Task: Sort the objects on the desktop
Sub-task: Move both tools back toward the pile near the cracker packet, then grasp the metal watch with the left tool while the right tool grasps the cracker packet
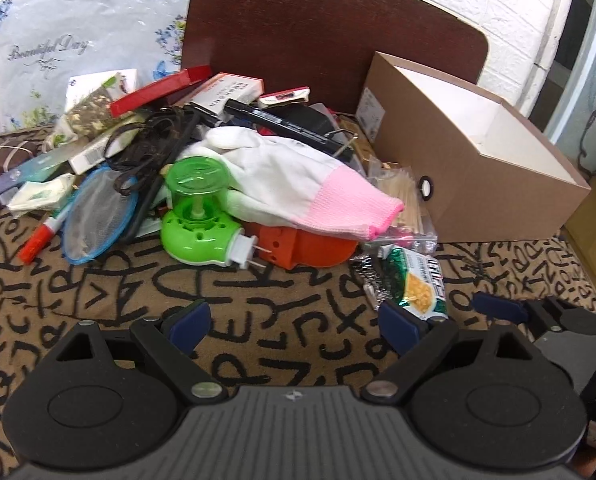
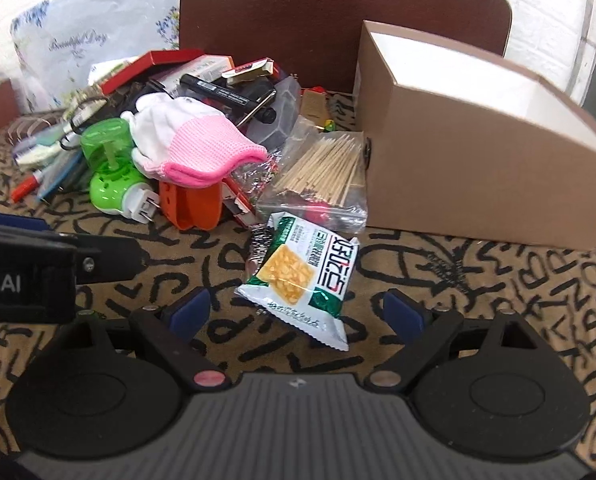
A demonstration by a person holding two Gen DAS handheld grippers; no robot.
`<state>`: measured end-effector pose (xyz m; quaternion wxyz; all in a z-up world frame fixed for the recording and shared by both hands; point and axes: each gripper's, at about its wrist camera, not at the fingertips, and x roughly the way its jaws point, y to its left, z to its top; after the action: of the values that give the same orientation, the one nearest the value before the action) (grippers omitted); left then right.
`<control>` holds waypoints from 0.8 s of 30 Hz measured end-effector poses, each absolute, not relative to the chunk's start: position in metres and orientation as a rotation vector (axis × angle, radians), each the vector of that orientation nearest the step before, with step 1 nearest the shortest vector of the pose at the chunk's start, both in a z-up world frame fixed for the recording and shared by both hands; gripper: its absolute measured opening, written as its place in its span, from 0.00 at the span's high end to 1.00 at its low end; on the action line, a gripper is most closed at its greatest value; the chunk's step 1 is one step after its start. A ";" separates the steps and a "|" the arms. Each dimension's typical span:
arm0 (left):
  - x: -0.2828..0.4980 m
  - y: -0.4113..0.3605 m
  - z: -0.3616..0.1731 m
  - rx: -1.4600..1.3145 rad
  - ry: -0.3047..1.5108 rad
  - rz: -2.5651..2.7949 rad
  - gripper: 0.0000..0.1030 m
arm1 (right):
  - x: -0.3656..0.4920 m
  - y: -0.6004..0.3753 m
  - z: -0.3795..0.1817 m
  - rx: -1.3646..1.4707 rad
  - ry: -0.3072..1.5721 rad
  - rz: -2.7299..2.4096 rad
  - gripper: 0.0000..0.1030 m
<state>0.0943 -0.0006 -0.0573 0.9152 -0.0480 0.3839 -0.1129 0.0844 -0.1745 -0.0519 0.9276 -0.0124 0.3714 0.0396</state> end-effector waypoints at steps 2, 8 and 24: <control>0.096 -0.003 -0.059 -0.114 0.791 -0.266 0.11 | 0.084 -0.181 -0.054 0.009 0.749 0.107 0.12; 0.107 -0.020 -0.063 -0.124 0.805 -0.378 0.18 | 0.087 -0.190 -0.061 0.021 0.726 0.128 0.22; 0.146 -0.055 -0.081 -0.204 0.911 -0.509 0.43 | 0.098 -0.208 -0.069 0.127 0.704 0.192 0.34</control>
<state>0.1460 -0.0551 -0.0811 0.8619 -0.0972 0.4344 -0.2428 0.0981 -0.2080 -0.0693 0.9323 0.0621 0.3438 0.0939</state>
